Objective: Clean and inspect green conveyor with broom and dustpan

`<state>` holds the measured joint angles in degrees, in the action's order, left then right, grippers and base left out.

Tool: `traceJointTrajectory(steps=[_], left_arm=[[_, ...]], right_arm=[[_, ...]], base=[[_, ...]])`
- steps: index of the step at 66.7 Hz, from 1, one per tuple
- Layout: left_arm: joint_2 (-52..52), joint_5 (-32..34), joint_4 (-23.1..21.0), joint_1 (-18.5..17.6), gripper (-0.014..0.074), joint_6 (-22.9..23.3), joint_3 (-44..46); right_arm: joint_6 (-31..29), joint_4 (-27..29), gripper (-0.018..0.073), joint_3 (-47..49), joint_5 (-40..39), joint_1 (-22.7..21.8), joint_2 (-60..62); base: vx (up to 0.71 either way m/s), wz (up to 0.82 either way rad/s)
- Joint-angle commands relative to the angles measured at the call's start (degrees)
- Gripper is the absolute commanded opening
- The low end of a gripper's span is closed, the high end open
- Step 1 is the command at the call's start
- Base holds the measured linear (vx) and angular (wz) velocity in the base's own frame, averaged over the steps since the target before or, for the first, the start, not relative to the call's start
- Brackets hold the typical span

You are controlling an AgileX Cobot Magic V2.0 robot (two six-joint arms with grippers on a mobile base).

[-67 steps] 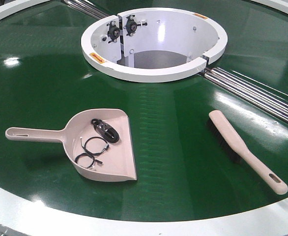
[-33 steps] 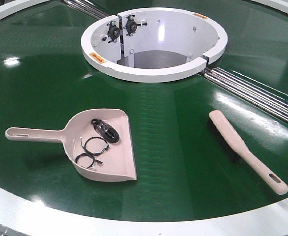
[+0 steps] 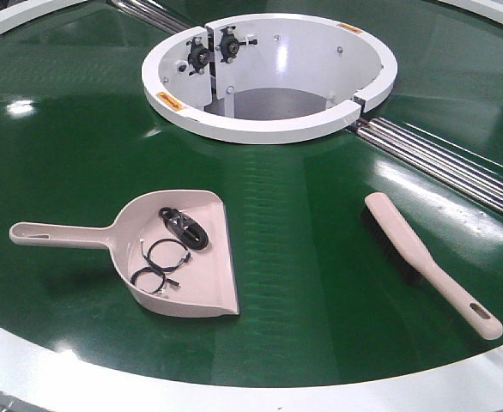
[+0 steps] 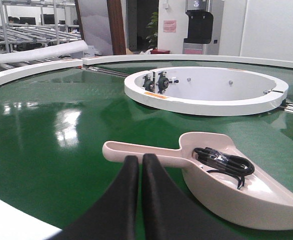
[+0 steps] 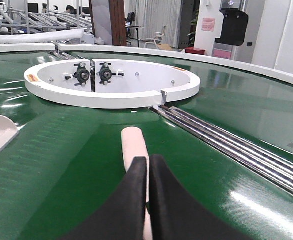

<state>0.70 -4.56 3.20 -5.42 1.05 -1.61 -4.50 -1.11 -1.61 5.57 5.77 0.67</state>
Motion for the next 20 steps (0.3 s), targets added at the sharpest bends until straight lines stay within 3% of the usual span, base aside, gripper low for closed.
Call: traceJointTrajectory(steps=[1,20], left_arm=[[0.8,3.9,-0.5,0.2,-0.0006,0.4,-0.5],[0.8,3.9,-0.5,0.2,-0.0006,0.4,-0.5]], right_arm=[[-0.1,-0.2,-0.0008,-0.2,-4.4,-0.4,0.6],[-0.1,-0.2,-0.0008,-0.2,-4.4,-0.4,0.6]], base=[[0.00,0.00],[0.00,0.00]])
